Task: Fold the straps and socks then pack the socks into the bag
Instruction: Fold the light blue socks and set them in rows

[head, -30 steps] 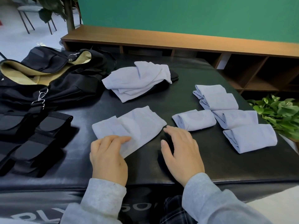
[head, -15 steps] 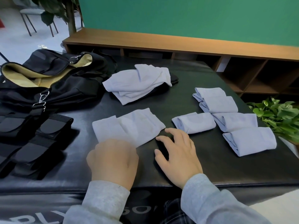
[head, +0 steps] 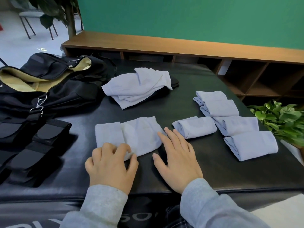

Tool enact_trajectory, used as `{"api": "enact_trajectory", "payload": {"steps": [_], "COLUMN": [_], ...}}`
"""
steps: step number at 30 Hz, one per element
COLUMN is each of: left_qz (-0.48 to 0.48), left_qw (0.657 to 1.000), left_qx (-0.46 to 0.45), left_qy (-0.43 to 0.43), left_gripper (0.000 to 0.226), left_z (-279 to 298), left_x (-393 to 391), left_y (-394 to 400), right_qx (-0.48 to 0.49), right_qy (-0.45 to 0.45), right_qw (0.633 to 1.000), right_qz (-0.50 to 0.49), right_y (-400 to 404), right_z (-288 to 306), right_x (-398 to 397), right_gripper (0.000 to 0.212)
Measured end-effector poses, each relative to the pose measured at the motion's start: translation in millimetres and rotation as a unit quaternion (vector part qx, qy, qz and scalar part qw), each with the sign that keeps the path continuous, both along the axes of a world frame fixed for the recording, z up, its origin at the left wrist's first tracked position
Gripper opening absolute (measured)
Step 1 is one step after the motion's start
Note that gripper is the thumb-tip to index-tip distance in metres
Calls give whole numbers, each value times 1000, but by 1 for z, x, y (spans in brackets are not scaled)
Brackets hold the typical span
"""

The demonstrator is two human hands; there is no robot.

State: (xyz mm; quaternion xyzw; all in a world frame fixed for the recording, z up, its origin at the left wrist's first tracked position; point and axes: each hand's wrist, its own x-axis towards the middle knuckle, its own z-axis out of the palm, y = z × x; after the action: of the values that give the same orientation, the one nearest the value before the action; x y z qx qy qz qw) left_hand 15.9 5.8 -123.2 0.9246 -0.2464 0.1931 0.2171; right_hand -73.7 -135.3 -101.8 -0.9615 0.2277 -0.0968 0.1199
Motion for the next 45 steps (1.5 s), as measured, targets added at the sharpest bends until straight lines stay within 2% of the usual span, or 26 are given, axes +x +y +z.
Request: {"api": "enact_trajectory", "payload": {"steps": [3,6,8,11,13,15,18,21,23,26,30,34,39,43,45], "left_qz": [6,6,0,-17,-39,-81,-145,-241,-302,-340,-343,-295,-233,-239,-242], "left_qw": [999,995,995,988,982,977,973,959,948,938,937,943,936,929,925], "left_qx": [-29,-53,-34,14,49,75,55,-33,-21,19,-39,-134,-210,-218,-221], "left_qy": [40,80,92,150,180,181,172,146,97,63,49,76,158,178,194], "left_gripper": [13,13,27,62,77,81,74,50,52,59,37,9,17,22,24], "left_z": [3,6,6,11,16,20,20,14,8,3,1,1,10,14,18], "left_x": [0,4,6,7,10,14,17,16,15,12,14,13,13,10,8], "left_y": [3,6,7,6,4,2,3,10,16,17,16,19,21,23,24], "right_qx": [13,28,22,7,4,11,14,39,56,64,112,121,86,56,51], "right_qy": [-24,-84,-130,-194,-220,-252,-289,-273,-251,-235,-260,-261,-213,-178,-158], "right_qw": [1000,996,991,980,972,959,949,961,966,970,956,951,967,979,984], "right_qz": [7,12,18,40,80,129,124,14,-24,9,76,109,106,81,67], "right_y": [0,0,-1,-3,-3,-2,0,0,0,0,2,0,1,1,0], "right_z": [0,-3,-7,-10,-10,-9,-11,-12,-11,-10,-8,-6,-4,-6,-5], "right_x": [-1,-1,-2,-5,-8,-13,-16,-12,-8,-8,-14,-17,-14,-10,-8], "right_gripper": [76,63,49,27,26,27,27,32,35,30,22,24,40,23,24]}}
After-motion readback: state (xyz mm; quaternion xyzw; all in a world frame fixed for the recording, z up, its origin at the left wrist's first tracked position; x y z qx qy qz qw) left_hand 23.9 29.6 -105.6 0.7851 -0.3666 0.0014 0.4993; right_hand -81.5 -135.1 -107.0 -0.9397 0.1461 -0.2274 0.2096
